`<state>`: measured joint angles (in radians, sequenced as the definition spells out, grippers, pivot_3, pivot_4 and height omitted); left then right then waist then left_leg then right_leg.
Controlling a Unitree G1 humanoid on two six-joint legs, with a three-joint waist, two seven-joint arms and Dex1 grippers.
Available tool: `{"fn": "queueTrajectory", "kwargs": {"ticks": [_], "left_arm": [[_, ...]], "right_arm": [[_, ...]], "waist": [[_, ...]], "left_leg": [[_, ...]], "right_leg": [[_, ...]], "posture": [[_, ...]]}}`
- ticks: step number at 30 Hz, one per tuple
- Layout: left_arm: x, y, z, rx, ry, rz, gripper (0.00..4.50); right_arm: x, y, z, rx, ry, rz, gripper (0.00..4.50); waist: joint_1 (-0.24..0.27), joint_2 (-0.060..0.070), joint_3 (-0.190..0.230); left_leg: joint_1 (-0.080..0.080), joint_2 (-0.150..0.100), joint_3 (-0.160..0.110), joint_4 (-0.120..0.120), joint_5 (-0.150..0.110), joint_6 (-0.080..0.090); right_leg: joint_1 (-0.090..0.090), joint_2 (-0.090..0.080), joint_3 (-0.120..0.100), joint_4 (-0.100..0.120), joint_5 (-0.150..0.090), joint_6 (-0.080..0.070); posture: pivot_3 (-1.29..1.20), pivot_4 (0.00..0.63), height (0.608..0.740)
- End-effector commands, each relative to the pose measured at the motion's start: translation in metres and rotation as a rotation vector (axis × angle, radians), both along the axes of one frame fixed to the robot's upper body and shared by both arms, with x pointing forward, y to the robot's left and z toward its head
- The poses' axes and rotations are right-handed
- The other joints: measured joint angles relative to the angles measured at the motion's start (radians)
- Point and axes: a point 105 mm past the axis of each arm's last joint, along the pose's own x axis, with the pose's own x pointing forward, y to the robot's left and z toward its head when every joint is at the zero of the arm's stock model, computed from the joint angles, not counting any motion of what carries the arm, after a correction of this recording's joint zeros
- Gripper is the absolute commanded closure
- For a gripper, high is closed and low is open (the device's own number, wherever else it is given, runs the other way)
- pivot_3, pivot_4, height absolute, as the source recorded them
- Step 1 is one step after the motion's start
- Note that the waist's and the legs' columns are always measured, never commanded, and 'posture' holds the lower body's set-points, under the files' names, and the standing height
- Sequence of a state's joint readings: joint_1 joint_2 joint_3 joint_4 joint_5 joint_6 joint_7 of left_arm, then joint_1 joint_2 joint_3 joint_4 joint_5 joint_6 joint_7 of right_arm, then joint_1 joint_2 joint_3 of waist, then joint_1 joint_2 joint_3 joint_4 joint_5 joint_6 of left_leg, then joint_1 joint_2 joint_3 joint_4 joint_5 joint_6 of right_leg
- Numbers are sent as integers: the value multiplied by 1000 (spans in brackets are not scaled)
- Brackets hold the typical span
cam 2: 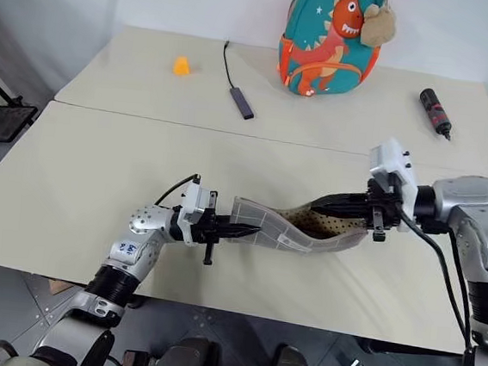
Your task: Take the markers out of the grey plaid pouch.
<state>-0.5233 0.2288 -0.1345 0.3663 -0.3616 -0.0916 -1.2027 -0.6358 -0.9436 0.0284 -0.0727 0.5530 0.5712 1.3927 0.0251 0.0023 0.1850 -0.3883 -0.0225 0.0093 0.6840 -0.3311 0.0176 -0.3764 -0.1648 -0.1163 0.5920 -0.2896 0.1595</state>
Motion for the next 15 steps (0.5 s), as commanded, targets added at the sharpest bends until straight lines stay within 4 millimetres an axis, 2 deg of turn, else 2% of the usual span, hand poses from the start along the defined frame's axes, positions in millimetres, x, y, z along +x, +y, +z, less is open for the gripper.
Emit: {"fn": "queueTrajectory", "kwargs": {"ticks": [1, 3, 9, 12, 15], "left_arm": [[-2, 0, 0, 10, -16, 1, 4500], [-1, -1, -1, 13, -17, 0, 4500], [0, -2, -1, 17, -18, 0, 4500], [0, -3, -2, 22, -20, -3, 4500], [-1, -4, -4, 26, -19, -7, 4500]], "right_arm": [[0, 5, -2, -111, -74, 35, 4470], [-2, 6, -13, -176, -77, 71, 4470], [-4, 11, -26, -300, -59, 114, 4470], [-8, 15, -35, -403, -49, 160, 3896], [-3, 24, -38, -422, -66, 142, 2831]], "waist": [[0, 0, 0], [-1, 0, 0], [-1, 0, 0], [-1, 0, 0], [-2, 0, 0]], "left_leg": [[0, 0, 0, 0, 0, 0], [0, 0, 0, 0, 0, 0], [0, 0, 0, 0, 0, 0], [0, 0, 0, 0, 0, 0], [0, 0, 0, 0, 0, 0]], "right_leg": [[0, 0, 0, 0, 0, 0], [0, 0, 0, 0, 0, 0], [0, 0, 0, 0, 0, 0], [0, 0, 0, 1, 0, 0], [0, 0, 0, 0, 0, 0]], "posture": [[0, 150, 740], [0, 150, 740], [0, 150, 740], [0, 150, 740], [0, 150, 740]]}}
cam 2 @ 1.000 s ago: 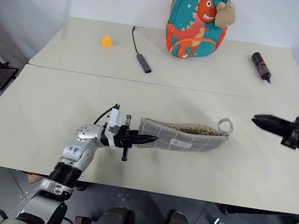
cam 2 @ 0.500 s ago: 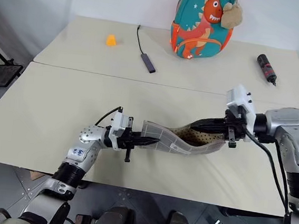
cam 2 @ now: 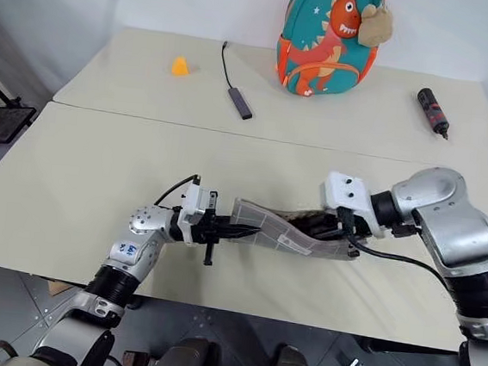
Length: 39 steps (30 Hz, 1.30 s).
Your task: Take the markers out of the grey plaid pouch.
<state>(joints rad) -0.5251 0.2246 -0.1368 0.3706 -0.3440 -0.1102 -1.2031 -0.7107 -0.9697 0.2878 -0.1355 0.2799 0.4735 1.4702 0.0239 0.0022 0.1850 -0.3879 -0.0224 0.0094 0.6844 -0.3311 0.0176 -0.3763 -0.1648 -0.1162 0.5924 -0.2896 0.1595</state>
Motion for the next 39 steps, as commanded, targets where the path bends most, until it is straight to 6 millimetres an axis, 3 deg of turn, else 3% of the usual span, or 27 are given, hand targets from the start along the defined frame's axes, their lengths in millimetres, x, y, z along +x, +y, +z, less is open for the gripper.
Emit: {"fn": "queueTrajectory", "kwargs": {"ticks": [1, 5, 10, 14, 17, 23, 24, 27, 39], "left_arm": [[-1, -3, -3, 19, -2, -10, 4500], [-2, -3, -4, 24, -3, -14, 4500], [-2, -4, -4, 26, -6, -13, 4500], [-2, -2, -4, 26, -6, -6, 4500], [-3, -1, -7, 29, 0, -2, 4500], [-3, -2, -6, 28, 1, -1, 4500], [-3, -2, -6, 29, 0, -1, 4500], [-3, -2, -6, 29, 1, 0, 4500], [-4, -3, -7, 34, 4, -4, 4500]], "right_arm": [[1, 9, 0, -40, -34, 11, 2495], [8, 19, -2, -70, -73, 7, 1161], [7, 26, -17, -119, -55, 28, 1161], [8, 26, -17, -113, -68, 21, 1161], [9, 26, -17, -105, -71, 20, 1785], [7, 27, -17, -94, -66, 27, 3779], [7, 27, -16, -94, -69, 27, 3779], [9, 28, -15, -89, -80, 23, 4473], [24, 31, -25, -149, -170, -6, 4473]], "waist": [[0, 0, 0], [-1, 0, 0], [-1, 0, 0], [-1, 0, 0], [-1, 0, 0], [-2, 0, 0], [-2, 0, 0], [-2, 0, 0], [-3, 0, 0]], "left_leg": [[0, 0, 0, 0, 0, 0], [0, 0, 0, 0, 0, 0], [0, 0, 0, 0, 0, 0], [0, 0, 0, 0, 0, 0], [0, 0, 0, 0, 0, 0], [1, 0, 0, 0, 0, 0], [0, 0, 0, 0, 0, 0], [1, 0, 0, 0, 0, 0], [1, 0, 1, 0, 0, 0]], "right_leg": [[0, 0, 0, 0, 0, 0], [0, 0, 0, 0, 0, 0], [0, 0, 0, 1, 0, 0], [0, 0, 0, 1, 0, 0], [0, 0, 0, 1, 0, 0], [0, 0, 0, 1, 0, 0], [0, 0, 0, 1, 0, 0], [0, 0, 0, 1, 0, 0], [0, 0, 0, 1, 0, 0]], "posture": [[0, 150, 740], [0, 150, 740], [0, 150, 740], [0, 150, 740], [0, 150, 740], [0, 150, 740], [0, 150, 740], [0, 150, 740], [0, 150, 740]]}}
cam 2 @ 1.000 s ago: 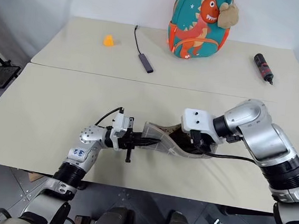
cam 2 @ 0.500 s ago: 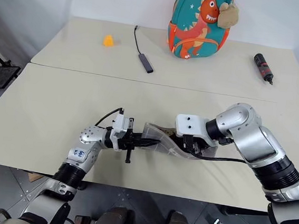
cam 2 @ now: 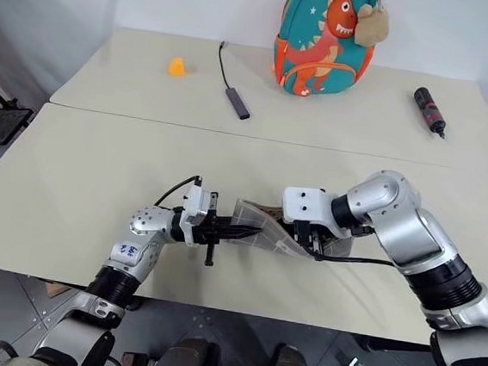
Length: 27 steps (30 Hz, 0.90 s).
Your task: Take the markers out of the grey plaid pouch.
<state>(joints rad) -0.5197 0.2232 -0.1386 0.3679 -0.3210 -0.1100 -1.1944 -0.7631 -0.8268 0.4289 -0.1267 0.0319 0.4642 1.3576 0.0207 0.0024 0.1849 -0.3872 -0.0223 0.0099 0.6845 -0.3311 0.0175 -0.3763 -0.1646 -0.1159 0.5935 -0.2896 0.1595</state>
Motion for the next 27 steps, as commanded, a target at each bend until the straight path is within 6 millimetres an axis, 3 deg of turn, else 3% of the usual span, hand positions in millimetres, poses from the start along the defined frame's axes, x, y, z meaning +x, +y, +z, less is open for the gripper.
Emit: {"fn": "queueTrajectory", "kwargs": {"ticks": [1, 10, 13, 17, 26, 27], "left_arm": [[-4, -2, -4, 14, 5, -13, 4500], [-5, -4, -6, 15, 8, -15, 4500], [-5, -4, -6, 17, 7, -15, 4500], [-4, -2, -6, 22, 6, -12, 4500], [-3, -1, -5, 23, 5, -9, 4500], [-2, -1, -5, 22, 5, -9, 4500]], "right_arm": [[3, 1, 0, -30, -40, 9, 4473], [3, -4, -16, -80, 7, -14, 4473], [3, -4, -17, -77, 23, -29, 3883], [5, 2, -19, -64, 4, -17, 2640], [2, -2, -43, -110, 69, -39, 2640], [3, -3, -46, -118, 71, -40, 2820]], "waist": [[0, 0, 0], [0, 0, 0], [0, 0, 0], [-1, 0, -1], [-2, -2, -3], [-2, -3, -4]], "left_leg": [[0, 0, 0, 0, 0, 0], [0, 0, 0, 0, 0, 0], [0, 0, 0, 0, 0, 0], [1, 0, 0, 0, 0, 0], [1, 0, 0, 0, 0, 0], [1, 0, 0, 0, 0, 0]], "right_leg": [[0, 0, 0, 0, 0, 0], [0, 0, 0, 0, 0, 0], [0, 0, 0, 0, 0, 0], [0, 0, 0, 0, 0, 0], [1, 0, 0, 0, 0, 0], [1, 1, 0, 0, 0, 0]], "posture": [[0, 150, 740], [0, 150, 740], [0, 150, 740], [0, 150, 740], [0, 150, 740], [0, 150, 740]]}}
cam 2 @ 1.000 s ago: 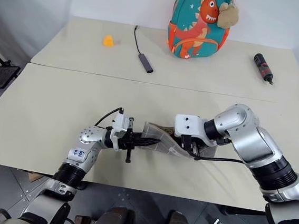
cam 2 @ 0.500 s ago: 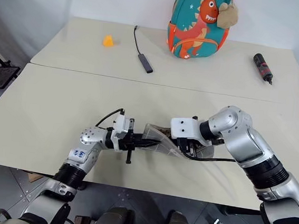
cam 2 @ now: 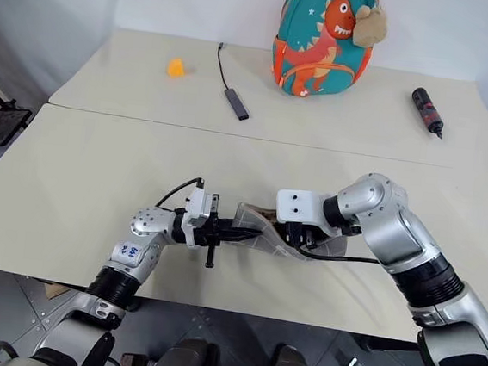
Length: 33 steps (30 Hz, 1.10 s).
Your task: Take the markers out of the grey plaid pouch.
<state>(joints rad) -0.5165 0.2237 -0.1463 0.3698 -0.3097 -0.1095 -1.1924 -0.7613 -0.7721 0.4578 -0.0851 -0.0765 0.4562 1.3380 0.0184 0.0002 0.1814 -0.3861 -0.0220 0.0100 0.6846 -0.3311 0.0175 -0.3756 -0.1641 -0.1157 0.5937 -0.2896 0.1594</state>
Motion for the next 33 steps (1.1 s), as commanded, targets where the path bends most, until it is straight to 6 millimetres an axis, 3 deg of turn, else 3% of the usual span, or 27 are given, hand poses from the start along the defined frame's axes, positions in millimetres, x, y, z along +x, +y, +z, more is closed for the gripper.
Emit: {"fn": "queueTrajectory", "kwargs": {"ticks": [1, 5, 14, 20, 26, 30, 33], "left_arm": [[-2, 0, -2, 7, 0, -6, 4500], [-1, 0, -1, 7, -1, -2, 4500], [-2, 6, -4, 13, 2, 25, 4500], [-3, 8, -4, 10, 3, 41, 4500], [-3, 10, -4, 12, 6, 50, 4500], [-2, 12, -4, 13, 9, 56, 4500], [-3, 13, -4, 13, 13, 59, 4500]], "right_arm": [[-7, -5, -33, -65, 102, -10, 3018], [-8, 2, -27, -19, 101, 6, 3912], [-6, -4, 28, 219, 28, 76, 3912], [-14, -25, 45, 340, 10, 178, 3912], [-14, -39, 62, 535, 1, 184, 3912], [-18, -47, 64, 596, 19, 170, 3912], [-19, -44, 83, 783, 59, 131, 3912]], "waist": [[0, -2, -1], [-1, -3, -3], [-11, -3, -3], [-17, -4, -3], [-18, -4, -3], [-17, -4, -3], [-19, -4, -3]], "left_leg": [[0, 0, 0, 0, 0, 0], [0, 0, 0, 0, 0, 0], [0, 0, 0, 0, 0, 0], [0, 0, 0, 0, 0, 0], [0, 0, 0, 0, 0, 0], [0, 0, 0, 0, 0, 0], [0, 1, 0, 0, 0, 0]], "right_leg": [[0, 0, 0, 0, 0, 0], [0, 0, 0, 0, 0, 0], [0, 0, 0, 0, 0, 0], [0, 0, 0, 0, 0, 0], [0, 0, 0, 0, 0, 0], [1, 0, 0, 0, 0, 0], [1, 0, 0, 0, 0, 0]], "posture": [[0, 150, 740], [0, 150, 740], [0, 150, 740], [0, 150, 740], [0, 150, 740], [0, 150, 740], [0, 150, 740]]}}
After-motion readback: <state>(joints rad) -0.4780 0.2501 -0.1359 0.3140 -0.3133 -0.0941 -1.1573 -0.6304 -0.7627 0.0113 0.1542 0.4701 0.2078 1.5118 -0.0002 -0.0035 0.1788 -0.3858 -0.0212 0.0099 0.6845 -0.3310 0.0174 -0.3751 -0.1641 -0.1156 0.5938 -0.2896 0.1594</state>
